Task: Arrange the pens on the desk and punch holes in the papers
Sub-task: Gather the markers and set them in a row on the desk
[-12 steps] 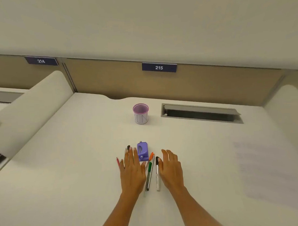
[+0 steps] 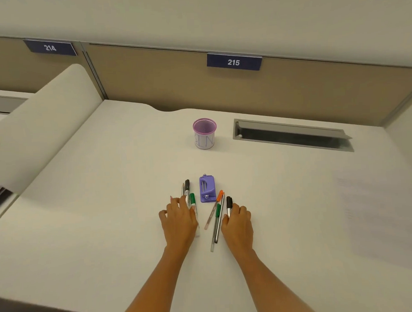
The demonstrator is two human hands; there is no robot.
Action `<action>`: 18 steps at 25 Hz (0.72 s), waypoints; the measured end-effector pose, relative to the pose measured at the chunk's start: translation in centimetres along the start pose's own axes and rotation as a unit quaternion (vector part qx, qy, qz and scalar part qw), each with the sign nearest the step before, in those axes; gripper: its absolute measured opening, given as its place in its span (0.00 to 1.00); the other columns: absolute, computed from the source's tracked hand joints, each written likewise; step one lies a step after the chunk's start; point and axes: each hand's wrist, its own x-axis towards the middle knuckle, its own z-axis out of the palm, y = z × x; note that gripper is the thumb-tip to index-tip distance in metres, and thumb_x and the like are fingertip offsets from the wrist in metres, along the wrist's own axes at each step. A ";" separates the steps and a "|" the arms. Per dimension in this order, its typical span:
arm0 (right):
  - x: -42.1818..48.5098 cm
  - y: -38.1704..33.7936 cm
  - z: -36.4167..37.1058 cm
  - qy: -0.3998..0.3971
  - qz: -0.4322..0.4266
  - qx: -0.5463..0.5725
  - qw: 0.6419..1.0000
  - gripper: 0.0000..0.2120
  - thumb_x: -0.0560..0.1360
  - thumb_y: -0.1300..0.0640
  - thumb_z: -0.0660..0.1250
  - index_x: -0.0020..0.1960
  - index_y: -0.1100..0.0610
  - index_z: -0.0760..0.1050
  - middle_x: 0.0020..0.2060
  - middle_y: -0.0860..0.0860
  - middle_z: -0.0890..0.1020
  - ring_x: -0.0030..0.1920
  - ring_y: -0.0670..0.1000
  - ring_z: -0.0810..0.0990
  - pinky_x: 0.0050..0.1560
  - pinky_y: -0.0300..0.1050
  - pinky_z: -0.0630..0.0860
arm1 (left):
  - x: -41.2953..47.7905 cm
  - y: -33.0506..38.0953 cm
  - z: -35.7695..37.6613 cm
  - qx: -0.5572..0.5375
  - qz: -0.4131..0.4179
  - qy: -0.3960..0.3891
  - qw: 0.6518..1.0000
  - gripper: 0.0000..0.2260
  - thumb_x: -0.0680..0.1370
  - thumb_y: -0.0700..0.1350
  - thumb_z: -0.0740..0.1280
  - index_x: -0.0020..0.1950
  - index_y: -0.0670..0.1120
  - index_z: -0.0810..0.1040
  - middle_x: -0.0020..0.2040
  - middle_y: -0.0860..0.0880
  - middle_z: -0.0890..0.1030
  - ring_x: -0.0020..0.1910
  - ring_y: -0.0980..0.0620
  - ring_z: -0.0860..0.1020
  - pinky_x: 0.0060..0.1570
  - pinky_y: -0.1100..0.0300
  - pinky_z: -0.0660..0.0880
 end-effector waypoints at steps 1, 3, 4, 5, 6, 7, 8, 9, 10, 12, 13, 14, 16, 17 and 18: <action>0.1 -0.1 0.0 -0.001 0.007 0.001 1.000 0.16 0.79 0.55 0.60 0.65 0.58 0.69 0.55 0.54 0.75 0.56 0.53 0.74 0.52 0.46 0.77 | 0.6 0.0 -0.1 0.008 0.002 0.001 1.000 0.15 0.79 0.51 0.58 0.63 0.47 0.73 0.55 0.47 0.77 0.51 0.47 0.77 0.53 0.52 0.67; 0.1 -0.3 0.0 -0.001 0.019 0.007 1.000 0.15 0.78 0.56 0.60 0.64 0.58 0.70 0.55 0.54 0.76 0.56 0.53 0.74 0.52 0.45 0.77 | 1.6 -0.2 -0.2 0.021 0.007 -0.002 1.000 0.13 0.79 0.50 0.58 0.60 0.48 0.74 0.51 0.48 0.78 0.48 0.48 0.76 0.51 0.53 0.66; 0.1 -0.3 0.0 -0.003 0.027 0.014 1.000 0.14 0.78 0.56 0.61 0.63 0.58 0.71 0.54 0.54 0.76 0.55 0.53 0.74 0.51 0.45 0.77 | 1.9 -0.3 -0.3 0.021 0.008 -0.010 1.000 0.12 0.80 0.51 0.58 0.59 0.48 0.75 0.49 0.49 0.78 0.47 0.48 0.76 0.50 0.53 0.66; 0.1 -0.3 -0.1 -0.004 0.034 0.019 0.999 0.13 0.78 0.56 0.61 0.62 0.59 0.71 0.53 0.54 0.76 0.54 0.53 0.75 0.49 0.45 0.76 | 2.2 -0.4 -0.3 0.027 0.010 -0.017 0.999 0.12 0.80 0.51 0.58 0.58 0.48 0.75 0.49 0.49 0.78 0.47 0.48 0.76 0.50 0.53 0.66; 0.1 -0.4 -0.3 -0.003 0.042 0.028 0.999 0.13 0.78 0.56 0.61 0.60 0.59 0.72 0.52 0.55 0.76 0.53 0.53 0.75 0.48 0.46 0.76 | 2.5 -0.5 -0.3 0.031 0.012 -0.025 0.999 0.12 0.80 0.52 0.58 0.56 0.48 0.75 0.48 0.49 0.79 0.46 0.49 0.76 0.49 0.53 0.66; 0.2 -0.6 -0.5 0.004 0.055 0.045 0.997 0.12 0.78 0.56 0.61 0.59 0.60 0.73 0.51 0.55 0.76 0.52 0.53 0.76 0.46 0.46 0.76 | 2.7 -0.5 -0.4 0.035 0.013 -0.032 0.999 0.12 0.79 0.53 0.58 0.55 0.48 0.75 0.46 0.49 0.79 0.45 0.49 0.76 0.48 0.53 0.66; 0.2 -0.9 -0.7 0.015 0.069 0.073 0.995 0.11 0.78 0.55 0.61 0.57 0.60 0.73 0.50 0.55 0.77 0.50 0.54 0.76 0.45 0.46 0.76 | 2.9 -0.5 -0.4 0.040 0.014 -0.039 0.998 0.12 0.79 0.53 0.58 0.53 0.47 0.76 0.45 0.50 0.79 0.44 0.49 0.75 0.47 0.54 0.65; 0.2 -1.2 -0.9 0.031 0.078 0.104 0.991 0.10 0.78 0.55 0.61 0.55 0.60 0.73 0.49 0.55 0.77 0.47 0.54 0.77 0.44 0.46 0.76 | 3.1 -0.6 -0.5 0.044 0.010 -0.049 0.998 0.12 0.79 0.53 0.58 0.52 0.47 0.76 0.44 0.50 0.79 0.43 0.49 0.75 0.46 0.54 0.65; 0.1 -1.7 -1.0 0.045 0.081 0.134 0.987 0.09 0.78 0.55 0.61 0.54 0.60 0.72 0.47 0.55 0.77 0.45 0.54 0.78 0.43 0.48 0.77 | 3.2 -0.6 -0.5 0.047 0.005 -0.055 0.997 0.12 0.79 0.53 0.58 0.50 0.47 0.77 0.43 0.50 0.79 0.42 0.49 0.75 0.45 0.54 0.64; 0.0 -3.0 -0.9 0.054 0.070 0.169 0.982 0.08 0.78 0.55 0.61 0.52 0.59 0.70 0.45 0.54 0.77 0.41 0.55 0.78 0.41 0.50 0.77 | 3.4 -0.5 -0.6 0.050 -0.006 -0.077 0.996 0.11 0.78 0.51 0.59 0.48 0.46 0.77 0.43 0.49 0.79 0.42 0.48 0.75 0.46 0.54 0.63; -0.1 -3.9 -0.6 0.045 0.062 0.175 0.982 0.08 0.78 0.55 0.60 0.53 0.59 0.70 0.45 0.54 0.77 0.41 0.55 0.78 0.41 0.50 0.77 | 3.5 -0.5 -0.8 0.048 -0.010 -0.090 0.995 0.10 0.78 0.50 0.59 0.49 0.46 0.77 0.43 0.49 0.79 0.43 0.48 0.76 0.46 0.54 0.64; -0.1 -4.8 -0.4 0.022 0.057 0.176 0.982 0.10 0.77 0.55 0.60 0.57 0.59 0.70 0.46 0.54 0.77 0.43 0.55 0.78 0.43 0.51 0.77 | 3.7 -0.4 -0.9 0.042 -0.013 -0.100 0.994 0.10 0.78 0.49 0.60 0.50 0.45 0.77 0.44 0.48 0.79 0.43 0.48 0.77 0.45 0.55 0.64; 0.0 -6.4 0.3 -0.037 0.051 0.161 0.985 0.15 0.77 0.54 0.61 0.62 0.58 0.69 0.51 0.55 0.78 0.46 0.56 0.79 0.47 0.52 0.79 | 4.0 -0.3 -1.3 0.009 -0.026 -0.115 0.993 0.09 0.77 0.48 0.62 0.50 0.44 0.77 0.45 0.47 0.80 0.43 0.47 0.78 0.42 0.57 0.66; 0.1 -6.9 0.7 -0.060 0.042 0.143 0.987 0.16 0.77 0.53 0.62 0.61 0.58 0.70 0.53 0.55 0.78 0.48 0.56 0.80 0.48 0.51 0.79 | 4.1 -0.3 -1.6 -0.011 -0.036 -0.120 0.992 0.08 0.76 0.47 0.63 0.50 0.44 0.77 0.46 0.47 0.80 0.42 0.47 0.78 0.40 0.57 0.67; 0.1 -7.3 1.1 -0.077 0.031 0.121 0.989 0.16 0.77 0.51 0.64 0.61 0.58 0.71 0.55 0.55 0.77 0.49 0.56 0.80 0.48 0.49 0.79 | 4.0 -0.5 -1.7 -0.031 -0.044 -0.119 0.991 0.08 0.76 0.47 0.64 0.50 0.44 0.77 0.46 0.46 0.81 0.42 0.47 0.78 0.38 0.58 0.68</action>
